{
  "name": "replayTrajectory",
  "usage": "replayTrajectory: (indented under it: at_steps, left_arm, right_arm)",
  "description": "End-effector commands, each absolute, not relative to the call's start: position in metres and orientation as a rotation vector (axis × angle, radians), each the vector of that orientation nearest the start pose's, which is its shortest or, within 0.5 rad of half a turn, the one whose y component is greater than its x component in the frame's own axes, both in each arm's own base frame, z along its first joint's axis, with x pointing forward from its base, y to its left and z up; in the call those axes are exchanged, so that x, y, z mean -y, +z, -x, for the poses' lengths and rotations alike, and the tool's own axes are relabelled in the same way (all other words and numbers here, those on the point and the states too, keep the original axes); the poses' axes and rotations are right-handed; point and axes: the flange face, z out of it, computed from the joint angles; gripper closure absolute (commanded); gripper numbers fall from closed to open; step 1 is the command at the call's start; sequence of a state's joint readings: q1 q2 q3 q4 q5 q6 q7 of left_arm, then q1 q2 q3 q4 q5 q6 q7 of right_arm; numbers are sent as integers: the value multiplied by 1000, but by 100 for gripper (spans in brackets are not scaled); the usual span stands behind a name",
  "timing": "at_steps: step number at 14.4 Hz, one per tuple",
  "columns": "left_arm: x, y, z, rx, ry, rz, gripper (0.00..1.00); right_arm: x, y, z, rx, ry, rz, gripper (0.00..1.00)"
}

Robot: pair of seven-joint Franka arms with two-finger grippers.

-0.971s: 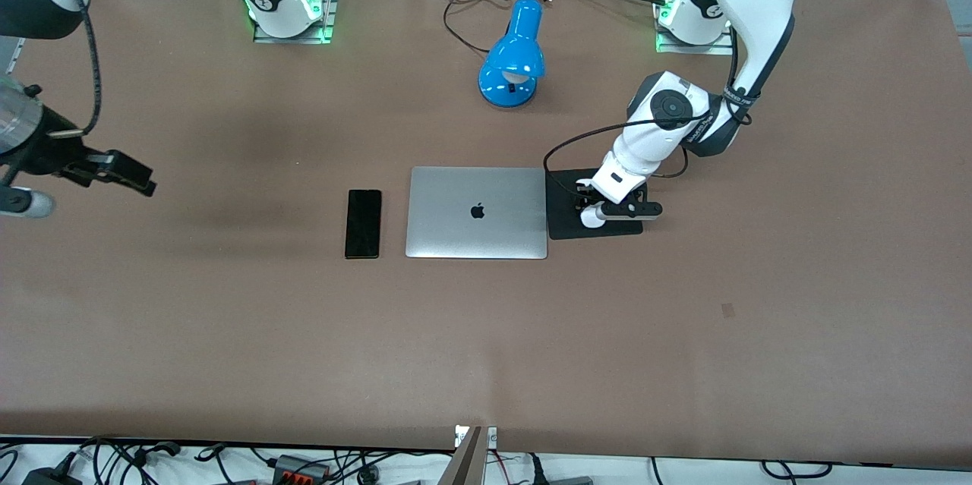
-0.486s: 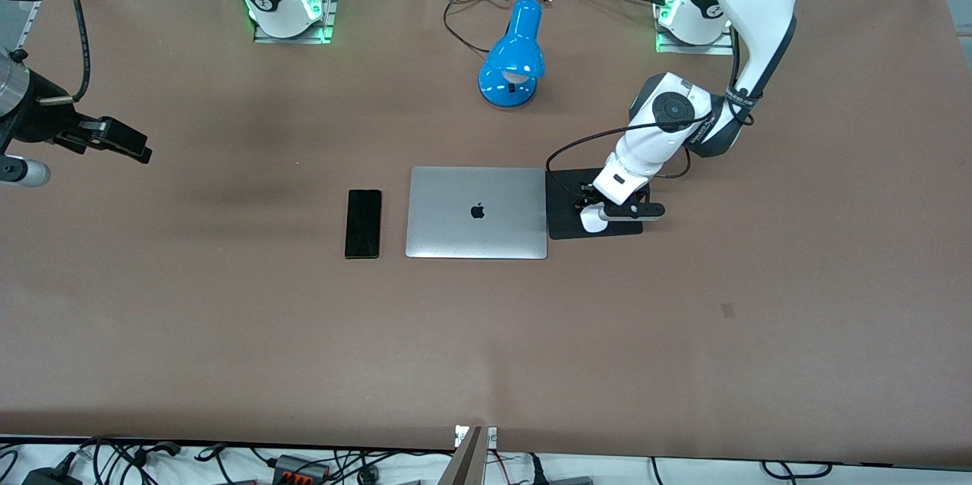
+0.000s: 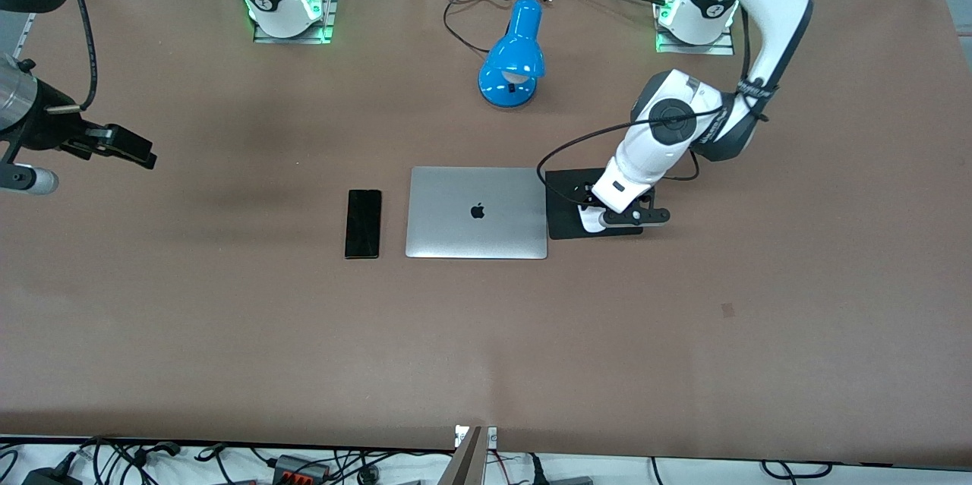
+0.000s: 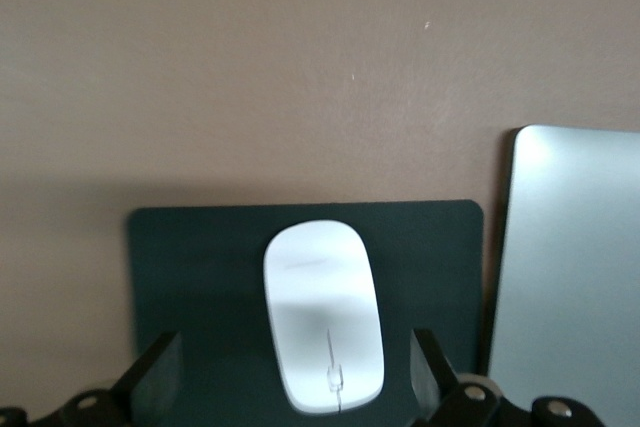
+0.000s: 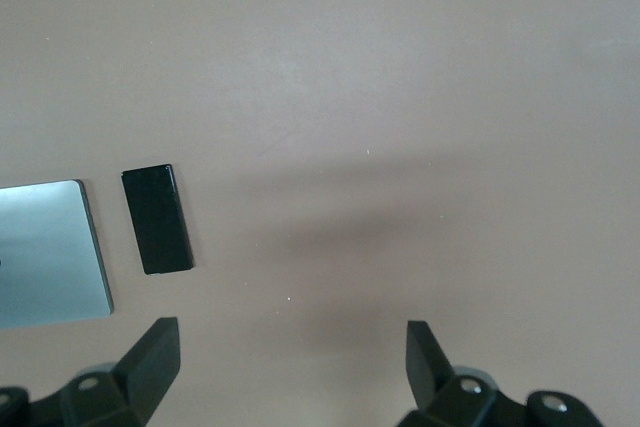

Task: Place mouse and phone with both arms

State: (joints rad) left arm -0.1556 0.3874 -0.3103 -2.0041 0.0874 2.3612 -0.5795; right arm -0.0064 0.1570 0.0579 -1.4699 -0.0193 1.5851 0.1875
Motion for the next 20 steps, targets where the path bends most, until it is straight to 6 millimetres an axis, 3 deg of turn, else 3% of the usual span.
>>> replayTrajectory:
  at_steps: [1, 5, 8, 12, 15, 18, 20]
  left_arm:
    - [264, 350, -573, -35, 214, 3078, 0]
    - [228, 414, -603, -191, 209, 3084, 0]
    - [176, 468, -626, -199, 197, 3107, 0]
    - [112, 528, -617, -111, 334, 3083, 0]
    - [66, 554, -611, -2, 321, 3117, 0]
    - [25, 575, -588, -100, 404, 3135, 0]
    - [19, 588, -591, -68, 271, 3155, 0]
  right_arm:
    - [-29, 587, -607, -196, 49, 3141, 0]
    - [-30, 587, -607, -194, 50, 3135, 0]
    - [-29, 587, -606, -196, 53, 3134, 0]
    - [-29, 586, -607, -191, 55, 3134, 0]
    - [-29, 586, -607, -189, 53, 3134, 0]
    - [-29, 586, -607, -189, 53, 3134, 0]
    - [-29, 586, -607, -189, 53, 3134, 0]
